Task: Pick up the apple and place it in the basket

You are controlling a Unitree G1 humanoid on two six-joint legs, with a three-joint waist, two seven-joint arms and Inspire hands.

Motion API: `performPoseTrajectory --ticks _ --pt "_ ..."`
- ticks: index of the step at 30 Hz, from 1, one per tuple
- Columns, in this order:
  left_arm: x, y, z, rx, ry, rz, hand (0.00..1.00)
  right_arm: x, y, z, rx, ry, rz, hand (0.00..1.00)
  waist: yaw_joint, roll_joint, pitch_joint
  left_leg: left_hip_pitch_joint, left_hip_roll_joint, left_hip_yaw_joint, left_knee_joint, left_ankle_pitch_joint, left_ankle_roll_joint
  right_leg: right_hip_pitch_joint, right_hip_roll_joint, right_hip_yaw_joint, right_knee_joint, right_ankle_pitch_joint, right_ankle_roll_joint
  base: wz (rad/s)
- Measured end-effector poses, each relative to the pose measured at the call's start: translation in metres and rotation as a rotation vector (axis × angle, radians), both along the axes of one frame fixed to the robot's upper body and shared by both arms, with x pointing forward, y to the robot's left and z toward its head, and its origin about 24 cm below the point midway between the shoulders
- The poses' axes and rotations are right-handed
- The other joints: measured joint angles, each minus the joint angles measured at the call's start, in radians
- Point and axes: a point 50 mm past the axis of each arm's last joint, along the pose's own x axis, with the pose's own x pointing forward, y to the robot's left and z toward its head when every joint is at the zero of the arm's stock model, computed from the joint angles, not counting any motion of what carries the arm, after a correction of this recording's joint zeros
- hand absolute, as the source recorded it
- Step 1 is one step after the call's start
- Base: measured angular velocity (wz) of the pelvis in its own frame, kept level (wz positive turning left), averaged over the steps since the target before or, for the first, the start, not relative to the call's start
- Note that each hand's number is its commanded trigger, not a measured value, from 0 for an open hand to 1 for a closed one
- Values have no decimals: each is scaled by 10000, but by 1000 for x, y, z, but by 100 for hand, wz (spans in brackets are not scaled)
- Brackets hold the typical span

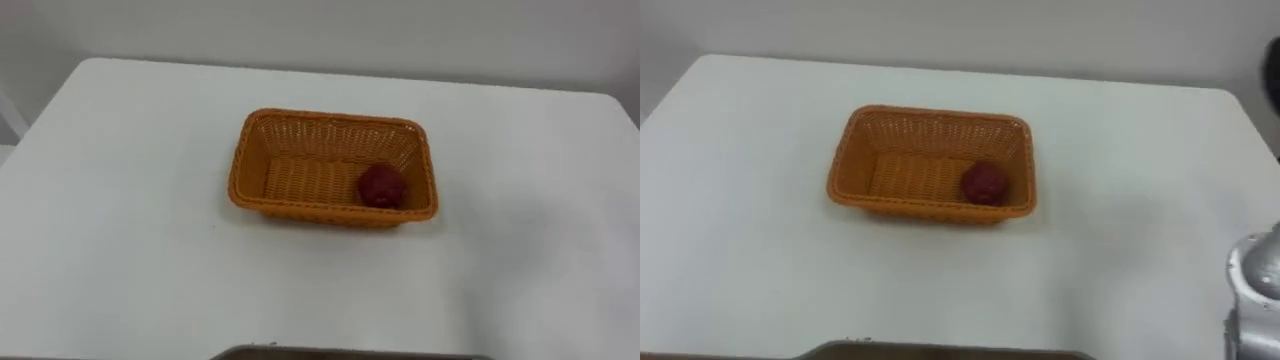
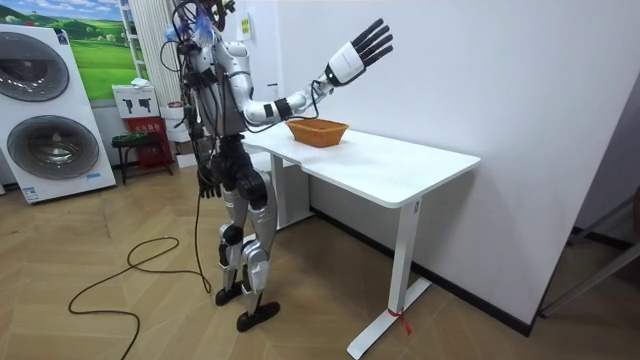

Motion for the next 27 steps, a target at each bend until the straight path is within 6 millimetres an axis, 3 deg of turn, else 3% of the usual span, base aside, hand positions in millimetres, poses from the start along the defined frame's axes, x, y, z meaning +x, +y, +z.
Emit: performPoseTrajectory --ticks 2,5,7,12,14,20,22,27 --pt "-3 0 0 37 55 59 0 -12 -16 -8 1024 -411 -896 0 -214 -23 -6 7 -8 36 -2 0 1 -8 0 51 -3 -5 5 -6" --pt "1 2 2 127 -201 235 0 -33 -42 -37 3083 -613 -2585 0 -466 -21 -3 -49 -11 87 21 -33 30 -21 -7 86 -9 -15 22 -3" --pt "6 4 3 339 -378 170 0 -51 -56 -68 5041 -586 -3757 0 -654 5 -18 -49 -23 101 -20 -45 42 -33 -16 110 -4 -25 38 -3" --pt "15 6 4 388 -687 289 0 -83 -67 -112 7409 -335 -5665 0 -947 249 -41 -113 -22 253 -72 -48 52 -205 4 309 56 -33 47 -11" --pt "18 7 4 391 -860 495 0 -94 -66 -127 8197 -222 -6256 0 -1029 310 -55 -98 -21 287 -64 -47 52 -208 6 355 89 -69 35 -9" --pt "25 8 5 313 -1251 851 0 -140 -49 -192 11482 448 -8082 0 -987 150 -36 -30 -31 291 -39 -49 48 -196 -12 400 180 -210 20 1" --pt "24 8 5 300 -1254 933 0 -161 -33 -215 12473 1009 -8832 0 -939 144 -36 -21 -37 296 -24 -56 46 -204 -10 441 186 -233 33 0" --pt "21 8 5 306 -1107 936 0 -189 0 -243 13104 2761 -9113 0 -907 275 -30 -87 -30 309 -16 -72 43 -219 -3 455 211 -243 33 0"
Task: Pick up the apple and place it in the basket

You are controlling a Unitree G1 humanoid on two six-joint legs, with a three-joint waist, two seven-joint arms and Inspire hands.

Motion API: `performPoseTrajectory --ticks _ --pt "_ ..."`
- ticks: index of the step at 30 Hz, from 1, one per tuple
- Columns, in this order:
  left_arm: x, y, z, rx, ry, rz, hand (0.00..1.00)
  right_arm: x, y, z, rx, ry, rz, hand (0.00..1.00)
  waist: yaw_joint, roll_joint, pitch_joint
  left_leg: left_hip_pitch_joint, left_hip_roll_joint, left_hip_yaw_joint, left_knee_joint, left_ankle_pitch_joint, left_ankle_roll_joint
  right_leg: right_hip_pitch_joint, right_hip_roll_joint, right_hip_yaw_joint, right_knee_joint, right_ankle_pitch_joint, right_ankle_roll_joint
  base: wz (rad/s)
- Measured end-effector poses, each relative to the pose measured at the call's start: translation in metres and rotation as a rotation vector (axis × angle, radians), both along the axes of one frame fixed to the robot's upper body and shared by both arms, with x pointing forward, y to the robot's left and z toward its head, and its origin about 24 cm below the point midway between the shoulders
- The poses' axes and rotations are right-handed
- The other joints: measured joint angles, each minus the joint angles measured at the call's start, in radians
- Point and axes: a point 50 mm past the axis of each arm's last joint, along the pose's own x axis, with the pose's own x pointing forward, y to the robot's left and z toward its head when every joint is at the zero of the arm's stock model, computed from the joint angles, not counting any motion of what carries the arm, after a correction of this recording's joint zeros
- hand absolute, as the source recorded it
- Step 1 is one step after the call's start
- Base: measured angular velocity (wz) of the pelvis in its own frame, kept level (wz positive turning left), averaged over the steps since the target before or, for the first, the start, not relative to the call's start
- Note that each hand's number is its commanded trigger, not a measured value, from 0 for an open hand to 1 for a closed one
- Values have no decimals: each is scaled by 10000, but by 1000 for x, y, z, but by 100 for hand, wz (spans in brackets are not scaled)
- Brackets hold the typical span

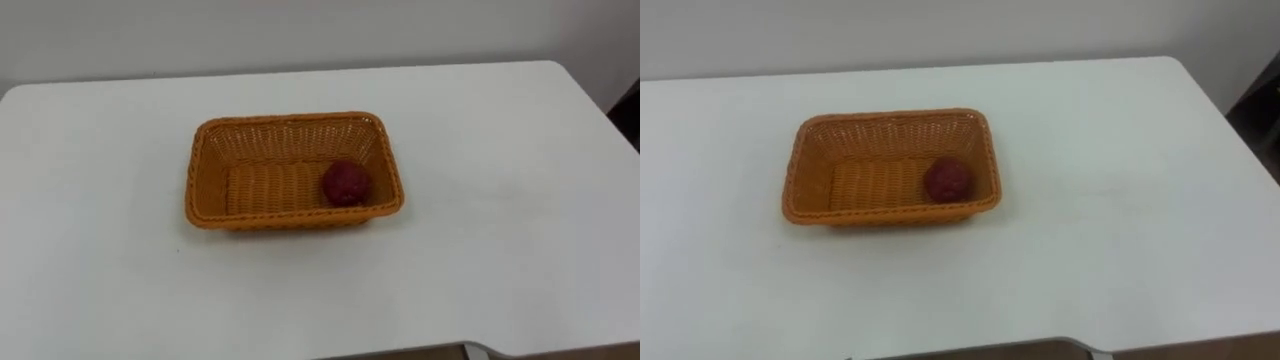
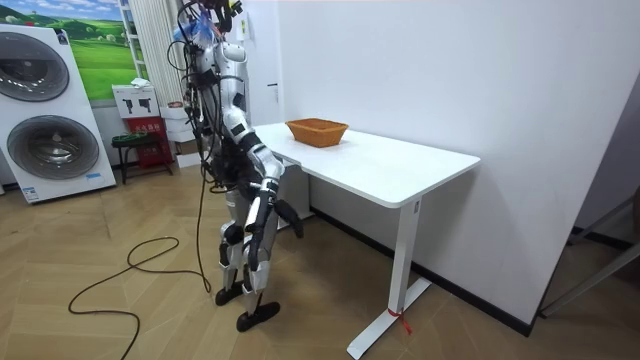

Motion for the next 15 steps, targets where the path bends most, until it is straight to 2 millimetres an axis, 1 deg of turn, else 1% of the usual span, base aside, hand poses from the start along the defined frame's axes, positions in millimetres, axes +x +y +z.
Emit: performPoseTrajectory --ticks 2,3,5,7,8,9,10,11,12,13,15 --pt "-2 0 0 -8 74 -7 0 -5 8 -7 431 313 332 0 15 75 -8 21 1 35 -8 -4 -2 -1 8 49 4 0 0 -7" --pt "-2 -1 -1 -48 92 -11 0 -4 14 -11 705 611 965 0 63 136 -11 50 4 84 -17 -12 0 7 17 104 5 1 2 -12" --pt "-2 -2 -1 -143 94 2 0 -8 22 -19 1237 1093 1922 0 77 179 -22 96 4 110 -30 -19 5 27 15 112 22 1 2 -7" --pt "-2 -2 -1 -248 120 -72 0 -12 34 -29 2185 1506 3426 0 252 181 -17 134 -1 128 -41 -20 6 29 7 120 64 1 3 0" --pt "-3 -3 -1 -259 176 -115 0 -13 37 -31 2427 1666 3882 0 288 173 -12 163 -1 127 -50 -20 6 31 7 123 81 -1 6 0" --pt "-7 -3 -2 -272 368 -149 0 -16 43 -37 3006 1957 4870 0 413 161 0 251 0 134 -69 -31 2 36 11 130 96 -24 5 -5" --pt "-11 -4 -3 -328 581 -177 0 -19 49 -41 3615 2170 5831 0 564 166 -7 302 16 142 -43 -106 -10 62 16 96 130 -79 -1 -5" --pt "-13 -5 -3 -372 709 -222 0 -19 52 -43 3920 2183 6269 0 611 163 -3 331 16 141 -44 -113 -9 71 9 74 130 -94 0 0" --pt "-14 -7 -4 -478 904 -280 0 -17 57 -47 4429 2147 7142 0 739 188 4 352 19 112 -43 -149 -6 84 6 66 133 -116 5 0" --pt "-14 -9 -5 -601 1005 -370 0 -19 62 -50 4974 2233 7916 0 807 197 11 344 17 100 -42 -159 -2 85 -3 45 129 -118 8 3" --pt "-18 -11 -6 -725 1263 -343 0 -14 68 -53 5615 2184 8956 0 858 207 17 339 12 67 -35 -162 2 104 -12 17 122 -120 12 6"
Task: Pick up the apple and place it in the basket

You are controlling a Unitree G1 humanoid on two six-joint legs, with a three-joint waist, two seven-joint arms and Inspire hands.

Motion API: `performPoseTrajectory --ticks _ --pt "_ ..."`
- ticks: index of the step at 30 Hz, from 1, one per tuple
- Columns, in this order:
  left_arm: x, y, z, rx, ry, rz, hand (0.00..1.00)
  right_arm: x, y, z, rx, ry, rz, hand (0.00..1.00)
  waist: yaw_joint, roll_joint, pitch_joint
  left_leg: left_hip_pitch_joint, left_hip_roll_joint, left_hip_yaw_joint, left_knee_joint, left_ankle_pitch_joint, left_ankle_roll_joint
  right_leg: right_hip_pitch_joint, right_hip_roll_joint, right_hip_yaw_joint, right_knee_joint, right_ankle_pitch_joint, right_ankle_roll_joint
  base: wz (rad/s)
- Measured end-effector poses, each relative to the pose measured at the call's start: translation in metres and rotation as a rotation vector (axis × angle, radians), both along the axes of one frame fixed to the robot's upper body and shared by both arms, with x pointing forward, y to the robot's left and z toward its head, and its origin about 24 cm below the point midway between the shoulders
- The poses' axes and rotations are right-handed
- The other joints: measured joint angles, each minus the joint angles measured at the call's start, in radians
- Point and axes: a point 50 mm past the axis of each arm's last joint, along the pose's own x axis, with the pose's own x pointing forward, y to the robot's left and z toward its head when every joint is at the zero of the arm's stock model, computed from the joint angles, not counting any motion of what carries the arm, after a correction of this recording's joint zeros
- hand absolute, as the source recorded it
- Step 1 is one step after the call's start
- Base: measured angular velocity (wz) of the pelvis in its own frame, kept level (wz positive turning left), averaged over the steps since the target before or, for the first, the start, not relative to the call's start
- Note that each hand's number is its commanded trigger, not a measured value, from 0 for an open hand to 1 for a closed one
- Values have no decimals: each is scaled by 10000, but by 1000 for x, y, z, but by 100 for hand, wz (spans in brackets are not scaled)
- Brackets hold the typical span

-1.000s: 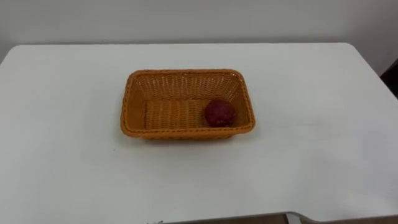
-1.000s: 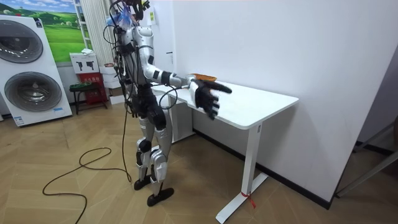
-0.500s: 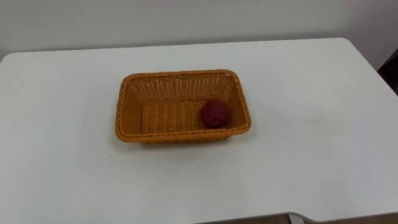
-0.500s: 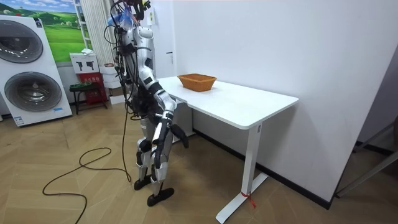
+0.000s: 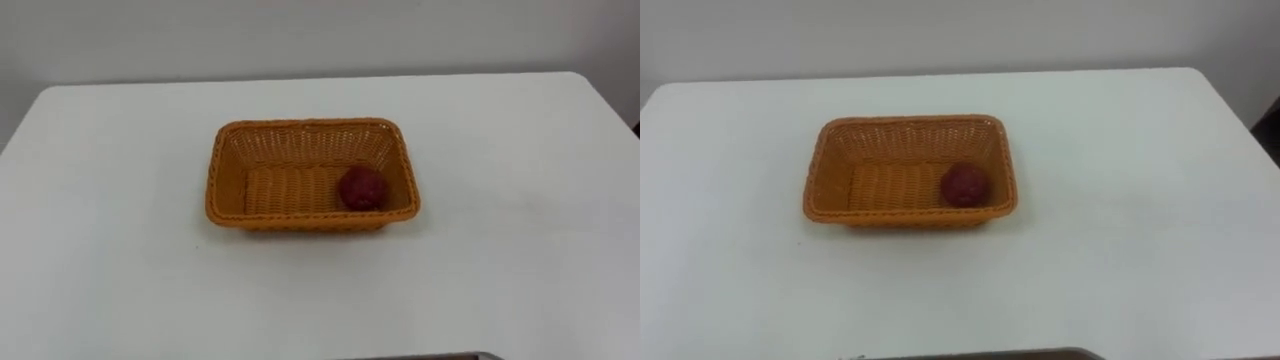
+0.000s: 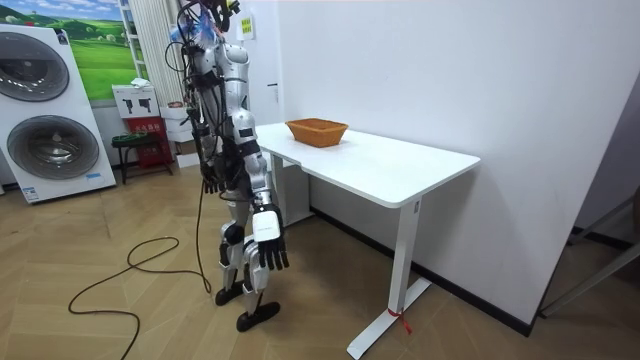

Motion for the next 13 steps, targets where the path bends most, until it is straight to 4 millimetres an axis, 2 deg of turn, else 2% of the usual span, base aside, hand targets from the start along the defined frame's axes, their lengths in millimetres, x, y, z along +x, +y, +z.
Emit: performPoseTrajectory --ticks 4,7,13 --pt "-8 -6 -3 -367 568 -9 0 9 8 -5 1127 93 1848 0 -8 47 11 77 -9 -31 1 -6 3 146 -18 -119 -151 1 1 7" --pt "-10 -14 -5 -625 745 -96 0 11 11 -6 1499 298 2718 0 -11 90 45 92 -12 -31 2 -8 2 238 -17 -125 -168 1 2 0" --pt "-7 -22 -8 -875 831 -98 0 11 15 -7 2027 896 4224 0 34 101 50 100 -12 -23 43 -16 -6 222 -13 -114 -175 -17 -2 0"
